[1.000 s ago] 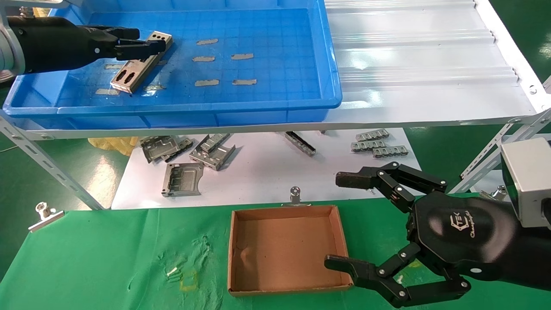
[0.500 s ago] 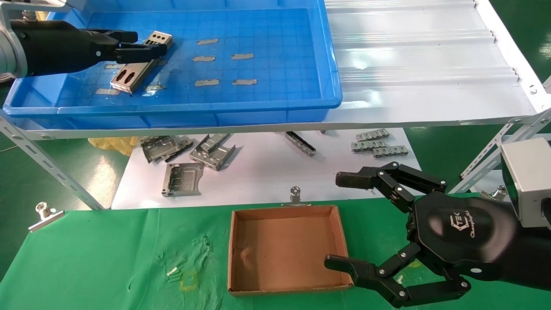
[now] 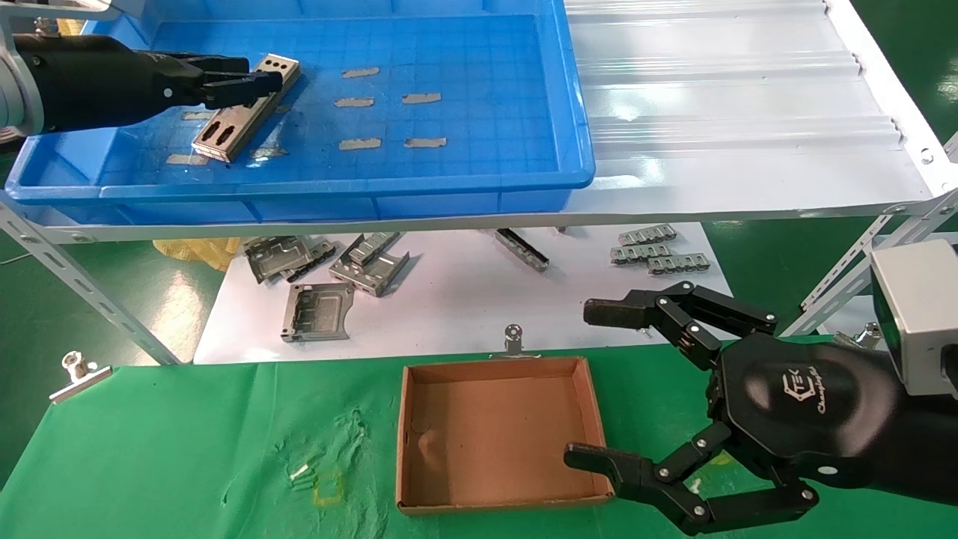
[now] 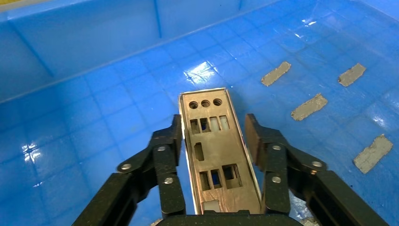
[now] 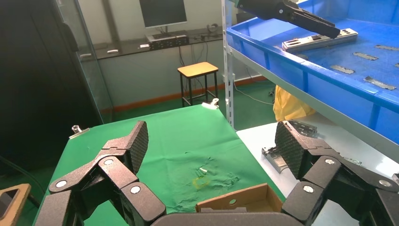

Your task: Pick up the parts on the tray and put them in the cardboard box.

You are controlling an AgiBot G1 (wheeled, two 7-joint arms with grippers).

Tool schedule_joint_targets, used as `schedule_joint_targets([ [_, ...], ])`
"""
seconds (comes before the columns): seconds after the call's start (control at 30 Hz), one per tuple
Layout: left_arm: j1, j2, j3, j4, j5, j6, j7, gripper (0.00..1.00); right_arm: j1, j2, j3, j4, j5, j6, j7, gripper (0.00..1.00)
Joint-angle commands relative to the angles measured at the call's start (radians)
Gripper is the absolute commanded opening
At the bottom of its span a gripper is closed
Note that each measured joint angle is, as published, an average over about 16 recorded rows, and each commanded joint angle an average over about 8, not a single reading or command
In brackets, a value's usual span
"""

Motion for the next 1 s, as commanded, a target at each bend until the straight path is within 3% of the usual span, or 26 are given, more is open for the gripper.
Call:
schedule_joint_targets([
  [0.03,0.000,0.000,0.000,0.001,0.001,-0.002,-0.001,0.00,0.000,0.000,0.000,0.000,0.000,0.000,0.000,1.00],
  [0.3,-0.002,-0.001,0.002,0.003,0.003,-0.007,-0.002,0.02,0.000,0.000,0.000,0.000,0.000,0.000,0.000,1.00],
  [0.57,0.004,-0.005,0.002,-0.009,0.004,-0.014,0.025,1.00,0.000,0.000,0.000,0.000,0.000,0.000,0.000,1.00],
  [1.0,0.014,-0.007,-0.007,-0.017,-0.010,-0.013,0.051,1.00,0.000,0.000,0.000,0.000,0.000,0.000,0.000,1.00],
])
